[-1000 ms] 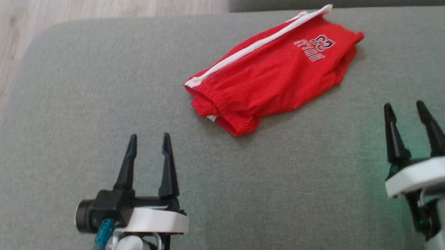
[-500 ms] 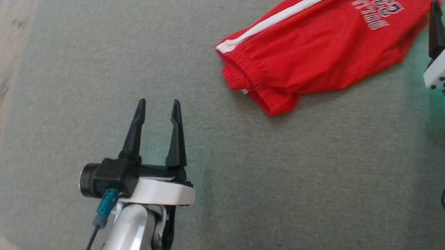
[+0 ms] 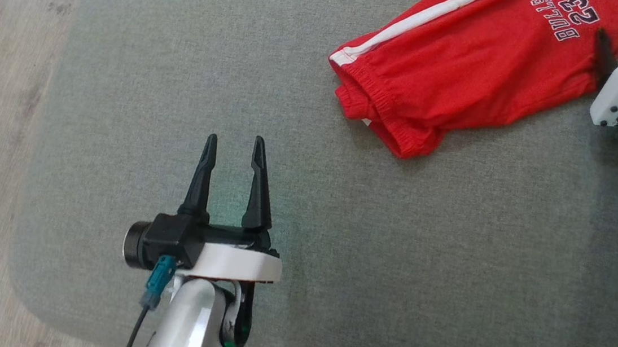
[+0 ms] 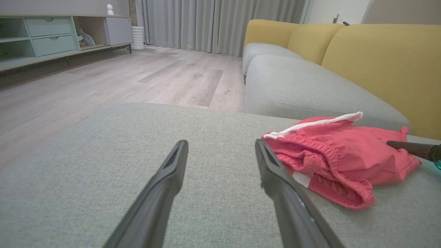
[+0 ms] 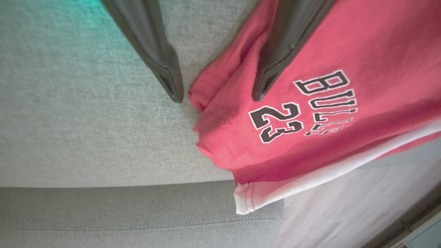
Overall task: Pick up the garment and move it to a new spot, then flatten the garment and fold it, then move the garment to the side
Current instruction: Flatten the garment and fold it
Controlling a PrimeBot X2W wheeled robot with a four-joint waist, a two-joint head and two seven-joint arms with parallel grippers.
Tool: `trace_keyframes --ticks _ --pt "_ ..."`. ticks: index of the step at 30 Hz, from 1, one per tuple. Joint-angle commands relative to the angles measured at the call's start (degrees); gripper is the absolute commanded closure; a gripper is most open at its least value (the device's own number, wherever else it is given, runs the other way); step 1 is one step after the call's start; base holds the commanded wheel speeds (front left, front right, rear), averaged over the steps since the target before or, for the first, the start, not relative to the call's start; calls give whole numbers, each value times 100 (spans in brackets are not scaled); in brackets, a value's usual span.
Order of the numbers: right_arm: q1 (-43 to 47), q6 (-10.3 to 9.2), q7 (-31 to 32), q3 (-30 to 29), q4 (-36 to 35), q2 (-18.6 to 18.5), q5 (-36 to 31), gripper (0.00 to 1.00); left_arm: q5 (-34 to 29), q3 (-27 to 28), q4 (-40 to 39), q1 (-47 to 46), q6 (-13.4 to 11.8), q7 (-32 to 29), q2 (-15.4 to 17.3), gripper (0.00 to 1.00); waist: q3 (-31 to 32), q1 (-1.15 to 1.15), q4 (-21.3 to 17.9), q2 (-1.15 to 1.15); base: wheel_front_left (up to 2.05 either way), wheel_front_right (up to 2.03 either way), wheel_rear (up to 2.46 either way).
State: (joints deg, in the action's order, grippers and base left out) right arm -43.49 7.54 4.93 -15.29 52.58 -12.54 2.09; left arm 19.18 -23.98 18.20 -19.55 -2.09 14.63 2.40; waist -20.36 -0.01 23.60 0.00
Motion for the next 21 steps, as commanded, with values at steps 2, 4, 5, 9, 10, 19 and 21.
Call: trace_keyframes --ticks 2,4,5,9,10,19,21 --pt "-137 -5 -60 231 93 -15 -7 0 -6 176 -168 -130 -44 37 48 0 -8 1 -5 0 0 0 0" --pt "-215 -5 -102 306 251 -50 51 0 -3 155 -189 -130 -50 37 48 0 -25 1 -3 0 0 0 0" --pt "-260 -5 -112 325 333 -65 106 0 -1 142 -200 -131 -54 37 48 0 -36 1 0 0 0 0 0" --pt "-420 -5 -182 468 608 -121 292 0 14 98 -223 -130 -62 37 48 0 -70 1 14 0 0 0 0" --pt "-454 -5 -192 530 665 -125 354 57 15 92 -223 -130 -65 37 48 0 -72 1 14 0 0 0 0" --pt "-335 -5 -1066 1010 850 -136 768 100 12 168 -143 -61 -73 37 48 0 227 1 -251 0 0 0 0" --pt "-192 -5 -1287 1071 798 -91 917 100 7 174 -127 -27 -66 37 48 0 359 1 -349 0 0 0 0"
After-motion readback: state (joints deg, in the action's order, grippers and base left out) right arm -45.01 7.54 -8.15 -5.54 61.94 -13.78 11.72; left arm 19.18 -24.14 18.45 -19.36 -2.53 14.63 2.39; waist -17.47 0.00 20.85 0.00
